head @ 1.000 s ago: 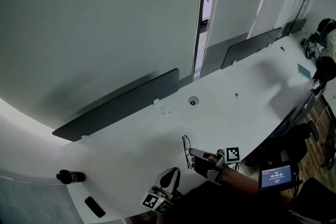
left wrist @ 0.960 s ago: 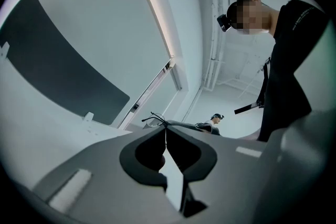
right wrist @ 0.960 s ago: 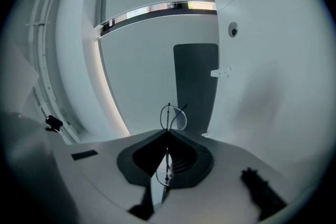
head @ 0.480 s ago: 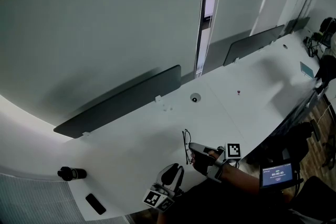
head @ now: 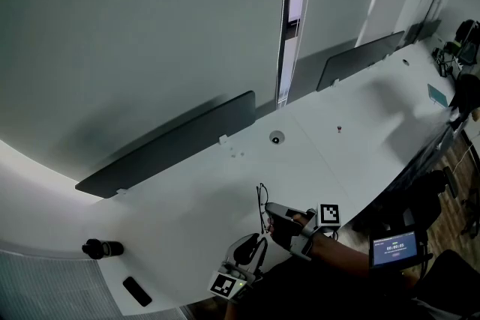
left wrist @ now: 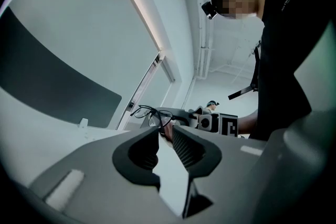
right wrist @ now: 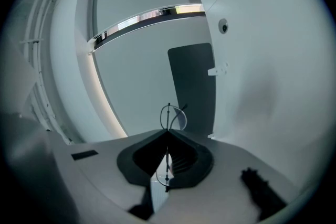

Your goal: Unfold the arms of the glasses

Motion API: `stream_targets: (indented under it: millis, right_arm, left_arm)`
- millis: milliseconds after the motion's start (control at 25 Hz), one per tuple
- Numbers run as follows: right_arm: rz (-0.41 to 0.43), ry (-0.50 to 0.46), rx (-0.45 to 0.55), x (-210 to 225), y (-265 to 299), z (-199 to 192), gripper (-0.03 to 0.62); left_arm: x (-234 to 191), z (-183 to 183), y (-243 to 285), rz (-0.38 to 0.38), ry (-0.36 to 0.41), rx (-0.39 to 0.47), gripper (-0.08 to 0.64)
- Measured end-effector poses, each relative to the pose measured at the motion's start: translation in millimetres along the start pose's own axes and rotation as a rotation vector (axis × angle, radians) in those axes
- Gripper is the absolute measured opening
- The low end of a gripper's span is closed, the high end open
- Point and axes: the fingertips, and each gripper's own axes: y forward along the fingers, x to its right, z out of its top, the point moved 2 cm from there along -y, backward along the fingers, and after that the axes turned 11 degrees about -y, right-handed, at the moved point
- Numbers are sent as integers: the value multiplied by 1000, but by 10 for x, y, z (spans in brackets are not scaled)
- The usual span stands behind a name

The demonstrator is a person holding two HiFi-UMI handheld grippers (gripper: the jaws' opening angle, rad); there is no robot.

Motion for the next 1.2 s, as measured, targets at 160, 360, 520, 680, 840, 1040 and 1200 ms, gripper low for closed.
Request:
stream_targets:
  millis: [160,360,520,680,840,1040,1200]
  right_arm:
    - [11,-15,-17,-20,11,-47,9]
    - [7,-6,-6,-13,51,-52,9]
    - [16,-3,-11,-33,63,-75,9]
    - [47,-43,-41,-99,136,-110,9]
    - [63,-97,-80,-172,152,-163,9]
    - [47,-89,-87,-128,143,-173,9]
    - [42,-101,-94,-116,122,-173,9]
  left_arm:
    - [-18,-1,-15,11,-1,4,86]
    - [-24,-7,-16,8,-8,1,86]
    - [-8,-14,-4,6,-16,-7,86]
    - [-49,45,-29,19,-18,2,86]
    - [-50,9,-35,13,-15,7,86]
    - [-44,10,-30,9,-12,3,86]
    - [-53,23,-41,16,-25,16,86]
